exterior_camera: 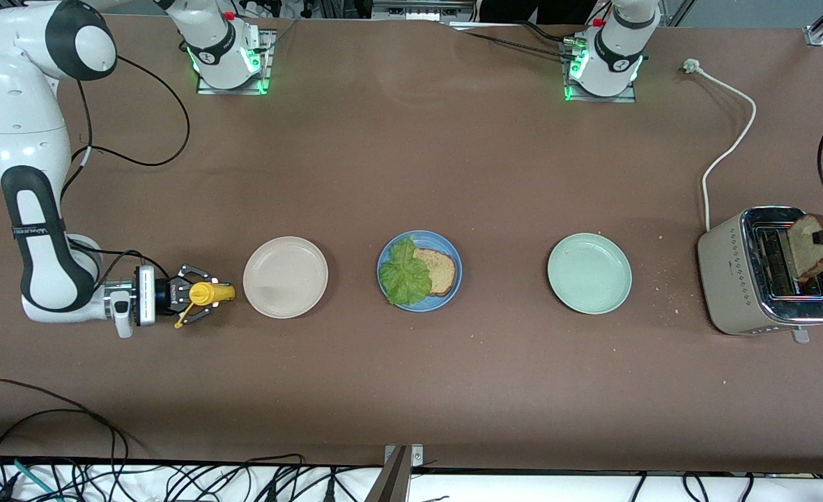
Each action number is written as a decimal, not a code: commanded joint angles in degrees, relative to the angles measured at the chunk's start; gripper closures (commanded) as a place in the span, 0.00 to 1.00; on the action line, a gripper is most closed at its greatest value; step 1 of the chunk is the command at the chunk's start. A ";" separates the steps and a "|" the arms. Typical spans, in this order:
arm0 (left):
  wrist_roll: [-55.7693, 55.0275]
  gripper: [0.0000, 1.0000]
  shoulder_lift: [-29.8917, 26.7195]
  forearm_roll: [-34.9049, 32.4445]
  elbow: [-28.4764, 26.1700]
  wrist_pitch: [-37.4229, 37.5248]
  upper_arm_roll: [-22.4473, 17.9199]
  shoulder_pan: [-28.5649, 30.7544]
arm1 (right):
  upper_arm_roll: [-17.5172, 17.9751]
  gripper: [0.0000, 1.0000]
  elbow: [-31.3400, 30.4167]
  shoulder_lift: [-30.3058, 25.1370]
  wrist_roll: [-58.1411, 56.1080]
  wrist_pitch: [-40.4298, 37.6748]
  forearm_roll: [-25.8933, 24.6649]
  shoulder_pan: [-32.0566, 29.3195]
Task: Make sandwich in blue plate with both arms
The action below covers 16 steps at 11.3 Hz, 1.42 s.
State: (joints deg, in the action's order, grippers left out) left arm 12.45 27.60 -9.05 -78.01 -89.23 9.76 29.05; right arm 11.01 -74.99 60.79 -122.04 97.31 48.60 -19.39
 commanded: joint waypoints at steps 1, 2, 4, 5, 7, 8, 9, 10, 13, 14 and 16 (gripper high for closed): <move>-0.93 1.00 -5.45 -2.64 6.70 13.87 2.11 -4.24 | 0.68 1.00 3.80 1.43 -3.89 -1.25 0.54 -0.91; -0.93 1.00 -5.89 -2.55 8.82 16.78 2.11 -6.87 | 0.68 1.00 4.32 1.26 -5.82 -0.89 0.53 -0.91; -1.37 1.00 -7.55 -1.16 9.54 18.31 2.37 -12.93 | 0.24 1.00 5.47 0.91 -7.42 -0.28 0.19 -0.74; -1.72 1.00 -7.65 1.81 9.54 18.31 3.24 -15.23 | -0.46 1.00 5.47 0.91 -8.29 -0.10 0.10 -0.39; -6.88 1.00 -6.95 10.41 9.37 18.31 3.95 -20.40 | -0.82 1.00 5.38 1.86 -11.01 1.65 -0.08 -0.39; -10.65 1.00 -6.25 14.63 8.93 18.22 3.95 -22.87 | -0.82 1.00 5.38 2.74 -12.68 2.53 -0.34 -0.39; -14.69 1.00 -4.85 18.67 8.67 17.96 3.95 -25.25 | -0.91 1.00 5.29 3.01 -13.39 3.50 -0.52 -0.21; -18.74 1.00 -2.58 23.94 8.66 17.78 3.95 -27.36 | -2.39 1.00 5.29 3.19 -13.40 4.03 -0.52 1.01; -20.98 1.00 6.81 35.65 8.66 4.65 3.95 -33.16 | -4.07 1.00 5.12 3.80 -13.57 5.78 0.01 3.04; -20.89 1.00 9.64 38.46 8.66 0.68 4.04 -34.14 | -4.07 0.88 5.11 4.24 -13.57 5.79 0.01 3.04; -21.06 0.98 14.39 48.98 8.31 -5.66 3.95 -36.07 | -4.16 0.00 5.11 4.24 -13.75 5.79 0.09 2.87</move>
State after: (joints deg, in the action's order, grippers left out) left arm -7.92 36.90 29.68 -71.19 -90.17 14.22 -5.29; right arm 8.39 -70.49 62.89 -134.64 100.63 48.63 -18.22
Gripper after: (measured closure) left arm 0.916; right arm 0.700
